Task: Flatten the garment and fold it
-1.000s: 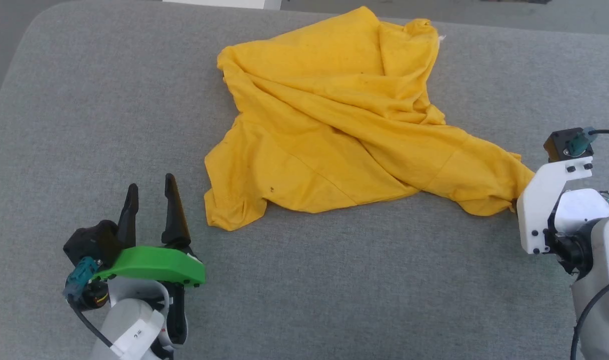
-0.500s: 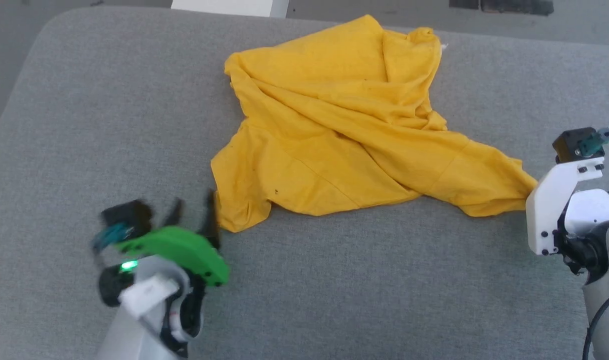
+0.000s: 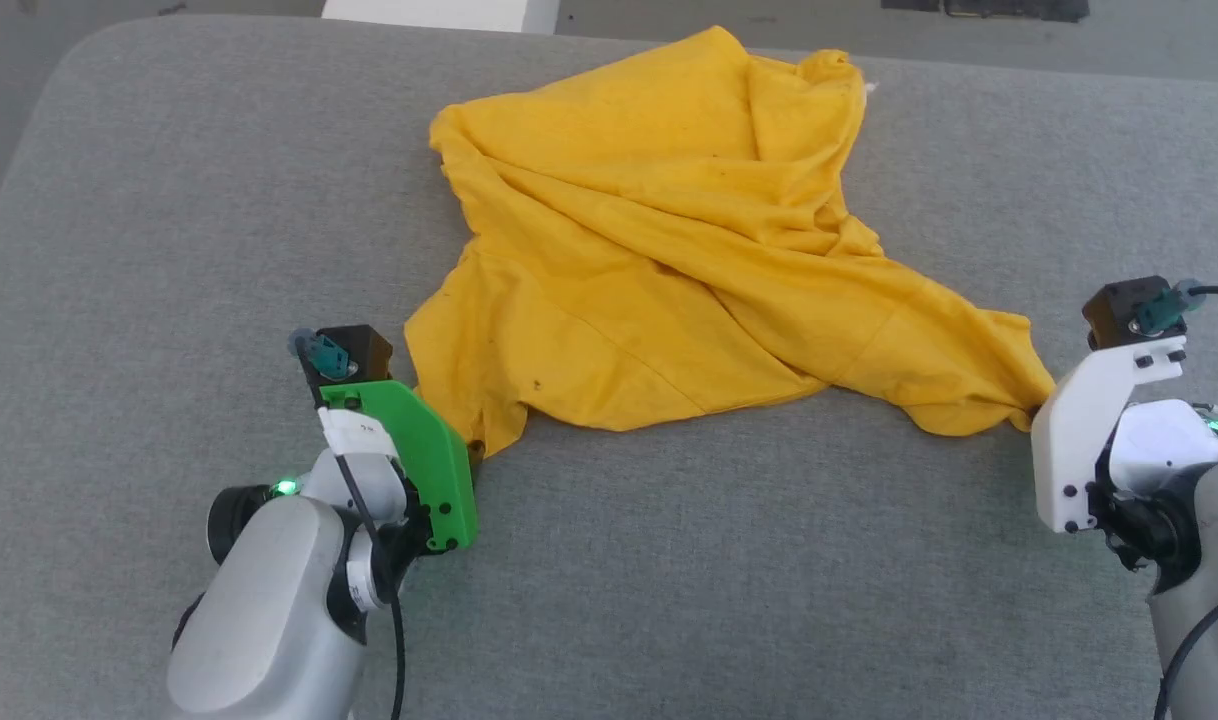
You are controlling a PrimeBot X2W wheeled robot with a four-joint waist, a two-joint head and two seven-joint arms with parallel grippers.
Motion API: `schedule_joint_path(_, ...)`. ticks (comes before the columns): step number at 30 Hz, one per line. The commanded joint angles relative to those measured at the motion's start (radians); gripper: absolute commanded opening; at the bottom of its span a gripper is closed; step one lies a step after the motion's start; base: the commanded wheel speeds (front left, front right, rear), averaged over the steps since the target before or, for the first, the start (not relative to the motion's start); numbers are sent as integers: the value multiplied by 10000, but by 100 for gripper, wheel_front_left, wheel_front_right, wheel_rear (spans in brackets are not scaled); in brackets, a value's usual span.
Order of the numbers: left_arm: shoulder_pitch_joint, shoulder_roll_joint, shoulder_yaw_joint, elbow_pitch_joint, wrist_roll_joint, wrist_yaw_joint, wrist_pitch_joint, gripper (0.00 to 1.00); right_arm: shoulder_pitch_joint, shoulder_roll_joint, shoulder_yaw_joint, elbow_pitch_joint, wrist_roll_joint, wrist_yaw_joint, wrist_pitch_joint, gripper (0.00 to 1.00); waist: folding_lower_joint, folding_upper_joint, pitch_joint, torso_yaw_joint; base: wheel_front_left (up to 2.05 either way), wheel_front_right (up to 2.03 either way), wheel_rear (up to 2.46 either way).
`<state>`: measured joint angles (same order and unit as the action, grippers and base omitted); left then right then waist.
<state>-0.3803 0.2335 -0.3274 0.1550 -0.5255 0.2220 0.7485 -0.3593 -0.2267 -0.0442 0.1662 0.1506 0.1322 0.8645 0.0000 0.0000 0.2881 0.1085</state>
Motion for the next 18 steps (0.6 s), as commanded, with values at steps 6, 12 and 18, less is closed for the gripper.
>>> schedule_joint_path(6, 44, -204, -170, 650, -439, -390, 157, 0, 215, 14, -154, 37, 71, -15, -186, 0, 0, 0, 187, -279, 0, 0, 0)
schedule_joint_path(12, 237, -430, 715, 349, -1081, -568, -1220, 0, 267, 129, -475, -67, 244, -15, -640, 0, 0, 0, -56, -279, 0, 0, 0)
schedule_joint_path(18, 346, -764, 2356, -832, -2387, -678, -2517, 0, 239, 566, -1312, -674, 1707, -15, -960, 0, 0, 0, -578, -190, 0, 0, 0)
